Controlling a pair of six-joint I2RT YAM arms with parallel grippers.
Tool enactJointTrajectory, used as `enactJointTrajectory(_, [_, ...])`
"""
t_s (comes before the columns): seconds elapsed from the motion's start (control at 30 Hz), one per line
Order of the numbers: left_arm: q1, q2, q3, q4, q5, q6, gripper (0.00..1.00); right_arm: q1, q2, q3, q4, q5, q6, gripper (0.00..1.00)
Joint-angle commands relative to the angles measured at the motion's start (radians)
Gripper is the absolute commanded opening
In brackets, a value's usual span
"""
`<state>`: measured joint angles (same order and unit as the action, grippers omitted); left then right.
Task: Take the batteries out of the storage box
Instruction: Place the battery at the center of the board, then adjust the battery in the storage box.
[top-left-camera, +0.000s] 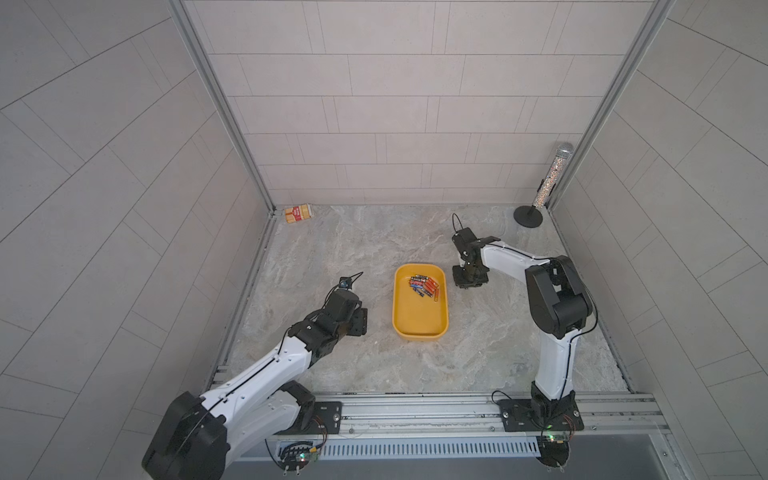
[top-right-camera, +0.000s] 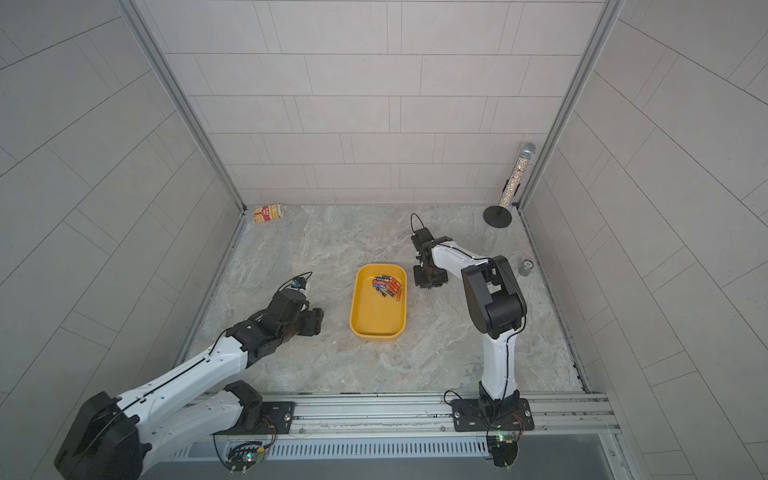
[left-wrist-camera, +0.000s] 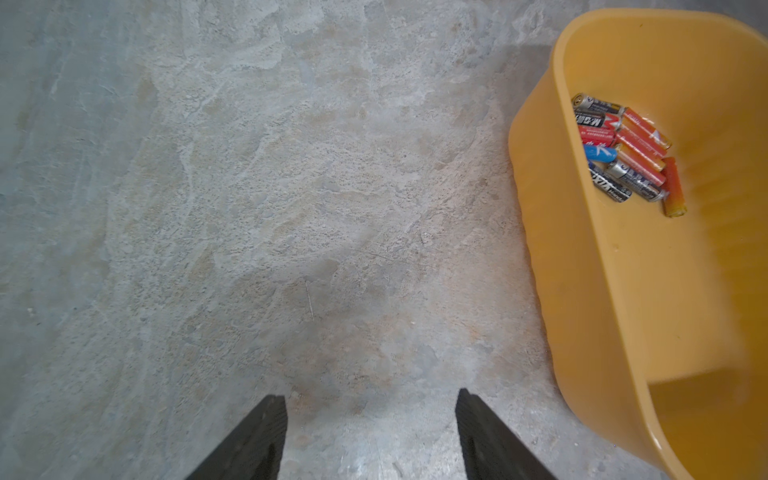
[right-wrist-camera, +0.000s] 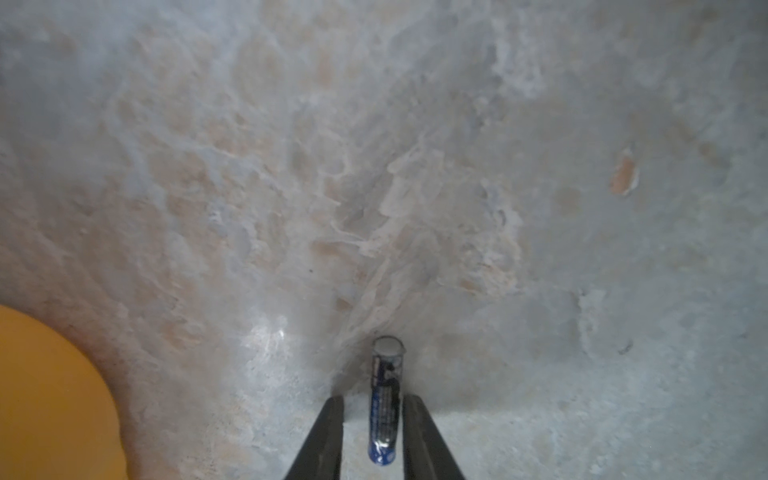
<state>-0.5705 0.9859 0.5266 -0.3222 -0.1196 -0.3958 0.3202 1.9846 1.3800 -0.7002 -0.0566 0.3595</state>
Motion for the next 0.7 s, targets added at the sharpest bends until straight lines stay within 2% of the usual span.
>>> enactJointTrajectory(0.0, [-0.027, -0.029, 0.155, -0.124, -0.06, -0.021, 0.73, 0.005, -0.035, 0.011, -0.035, 0.02, 0.004, 0.33])
enactJointTrajectory(0.17, [-0.109, 0.035, 0.408, -0.24, -0.142, -0.048, 0.72, 0.004, -0.124, 0.026, -0.078, 0.017, -0.002, 0.38])
enactJointTrajectory(0.37, [-0.225, 0.34, 0.694, -0.316, -0.184, -0.121, 0.71, 0.005, -0.262, 0.017, -0.126, 0.091, -0.013, 0.42])
enactJointTrajectory(0.5, [-0.25, 0.603, 0.869, -0.35, -0.142, -0.186, 0.67, 0.005, -0.447, -0.133, 0.015, 0.175, -0.019, 0.44])
enactJointTrajectory(0.67, [-0.256, 0.837, 1.022, -0.344, -0.104, -0.249, 0.63, 0.009, -0.692, -0.396, 0.236, 0.206, -0.018, 0.46])
